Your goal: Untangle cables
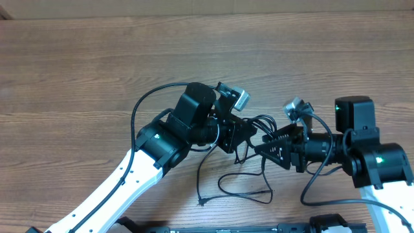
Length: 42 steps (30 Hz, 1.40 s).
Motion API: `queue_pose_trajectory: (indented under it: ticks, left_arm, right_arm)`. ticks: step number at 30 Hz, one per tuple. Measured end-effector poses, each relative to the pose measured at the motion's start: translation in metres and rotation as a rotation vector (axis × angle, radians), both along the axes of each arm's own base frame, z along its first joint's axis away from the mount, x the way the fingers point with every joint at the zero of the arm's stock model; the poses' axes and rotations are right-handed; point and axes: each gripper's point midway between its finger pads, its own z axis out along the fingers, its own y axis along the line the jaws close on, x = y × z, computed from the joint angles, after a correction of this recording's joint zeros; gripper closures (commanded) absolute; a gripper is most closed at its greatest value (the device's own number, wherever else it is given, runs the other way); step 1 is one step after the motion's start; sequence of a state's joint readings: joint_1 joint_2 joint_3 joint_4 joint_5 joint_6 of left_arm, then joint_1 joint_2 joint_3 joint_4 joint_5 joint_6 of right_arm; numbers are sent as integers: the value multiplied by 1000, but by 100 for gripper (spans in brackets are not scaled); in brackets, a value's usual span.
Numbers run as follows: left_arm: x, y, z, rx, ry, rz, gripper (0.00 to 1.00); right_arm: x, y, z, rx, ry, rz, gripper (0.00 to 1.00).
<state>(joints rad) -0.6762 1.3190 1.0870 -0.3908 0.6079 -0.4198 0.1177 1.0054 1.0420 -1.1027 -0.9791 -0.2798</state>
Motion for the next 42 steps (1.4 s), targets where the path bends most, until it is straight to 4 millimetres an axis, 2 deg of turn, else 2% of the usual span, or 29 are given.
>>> queue_pose_trajectory:
  ticks: [1, 2, 4, 9, 12, 16, 20, 24, 28, 31, 32, 33, 34, 35, 38, 42]
  left_arm:
    - [0, 0, 0, -1, 1, -2, 96]
    - [0, 0, 0, -1, 1, -2, 96]
    - [-1, 0, 0, -3, 4, -7, 96]
    - [-7, 2, -6, 17, 33, -21, 96]
    - [-8, 7, -14, 56, 58, 1, 96]
    - [-3, 30, -42, 186, 190, 182, 96]
    - [6, 44, -52, 244, 253, 337, 96]
    - [16, 73, -69, 341, 301, 542, 96]
    - [28, 102, -78, 367, 378, 730, 96]
    - [40, 118, -77, 340, 418, 799, 96]
    - [42, 121, -77, 340, 418, 800, 96]
    - [44, 123, -77, 341, 414, 796, 96]
    - [46, 126, -77, 348, 398, 779, 96]
    - [46, 127, -77, 355, 387, 765, 96]
    - [42, 124, -78, 378, 360, 714, 96]
    - [38, 119, -79, 390, 345, 685, 96]
  right_arm:
    - [1, 0, -1, -1, 3, 2, 59]
    - [2, 0, -2, -2, 6, 2, 64]
    - [4, 1, -5, -4, 17, 4, 96]
    - [7, 0, -9, -9, 36, 1, 96]
    - [4, 4, -4, 26, 37, 23, 96]
    - [-10, 16, 21, 172, -35, 150, 96]
    - [-22, 21, 44, 296, -120, 252, 96]
    - [-36, 23, 64, 388, -179, 317, 96]
    - [-40, 22, 67, 397, -199, 327, 96]
    - [-34, 21, 57, 335, -178, 285, 96]
    - [-32, 21, 55, 319, -167, 272, 91]
    - [-24, 19, 42, 244, -104, 201, 48]
    - [-18, 16, 33, 194, -59, 149, 44]
    - [-12, 10, 17, 114, 13, 69, 0]
    - [-5, -3, -7, -17, 108, -53, 0]
    - [6, -22, -29, -148, 173, -196, 0]
